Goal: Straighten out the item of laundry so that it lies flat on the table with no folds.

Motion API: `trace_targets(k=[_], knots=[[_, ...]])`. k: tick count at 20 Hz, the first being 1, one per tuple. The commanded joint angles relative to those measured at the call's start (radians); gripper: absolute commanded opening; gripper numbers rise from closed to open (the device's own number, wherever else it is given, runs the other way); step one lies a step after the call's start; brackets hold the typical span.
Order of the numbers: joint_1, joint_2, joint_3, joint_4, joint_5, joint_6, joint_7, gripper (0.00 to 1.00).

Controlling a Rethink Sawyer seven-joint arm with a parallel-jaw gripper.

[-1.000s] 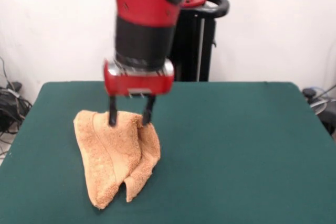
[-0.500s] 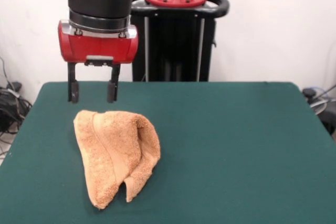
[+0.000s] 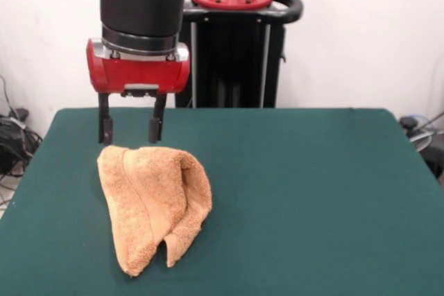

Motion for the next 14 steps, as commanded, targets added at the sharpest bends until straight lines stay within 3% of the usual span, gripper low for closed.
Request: trace_targets(k=[1,9,14], knots=[[0.028,0.083,0.069,0.121,-0.081,-0.125,-0.068,1.00],[-0.052,0.104,0.120,0.132,-0.075,-0.149,-0.142,1.00],[-0.046,0.131,0.120,0.099,-0.090,-0.144,-0.131,1.00]])
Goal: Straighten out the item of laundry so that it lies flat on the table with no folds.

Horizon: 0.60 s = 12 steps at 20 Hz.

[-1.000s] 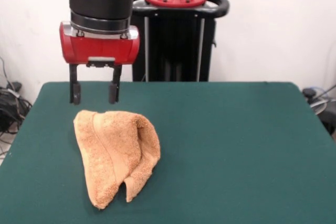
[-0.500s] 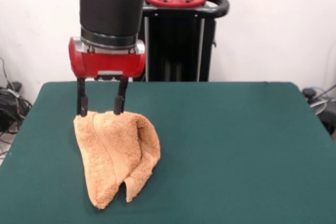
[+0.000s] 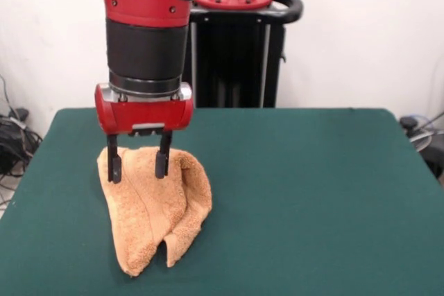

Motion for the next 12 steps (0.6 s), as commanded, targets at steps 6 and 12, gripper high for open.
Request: trace_targets(k=[6,12], knots=[[0.006,0.092,0.065,0.076,-0.086,-0.084,-0.090,1.00],[0.026,0.135,0.047,0.058,-0.111,-0.135,-0.054,1.00]])
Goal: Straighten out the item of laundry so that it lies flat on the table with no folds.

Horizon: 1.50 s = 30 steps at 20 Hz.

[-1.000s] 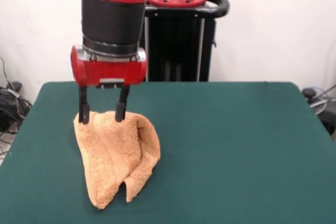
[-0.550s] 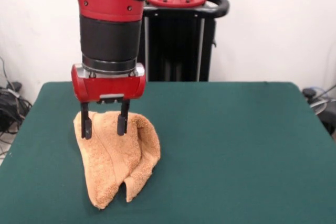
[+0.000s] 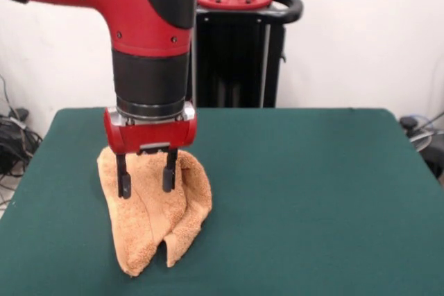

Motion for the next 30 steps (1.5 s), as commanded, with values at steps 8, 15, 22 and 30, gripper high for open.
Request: trace_targets(k=[8,15,22,30], knots=[[0.046,0.161,0.025,0.017,-0.150,-0.207,0.002,1.00],[0.031,0.186,0.037,0.012,-0.153,-0.229,-0.004,1.00],[-0.030,0.199,0.102,0.035,-0.098,-0.242,-0.003,1.00],[-0.076,0.195,0.152,0.051,-0.068,-0.222,-0.001,1.00]])
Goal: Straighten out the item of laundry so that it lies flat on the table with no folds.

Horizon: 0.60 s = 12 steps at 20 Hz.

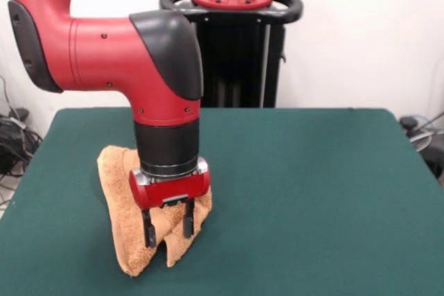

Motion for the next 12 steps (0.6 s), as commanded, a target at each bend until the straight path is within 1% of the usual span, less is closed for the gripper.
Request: trace_targets(k=[1,9,11,12], knots=[[-0.024,0.011,0.108,0.051,0.033,-0.025,0.008,1.00],[-0.028,0.008,0.113,0.057,0.042,-0.031,0.034,1.00],[-0.013,0.011,0.097,0.050,0.035,-0.036,0.047,1.00],[0.010,0.007,0.070,0.037,0.017,-0.020,0.046,1.00]])
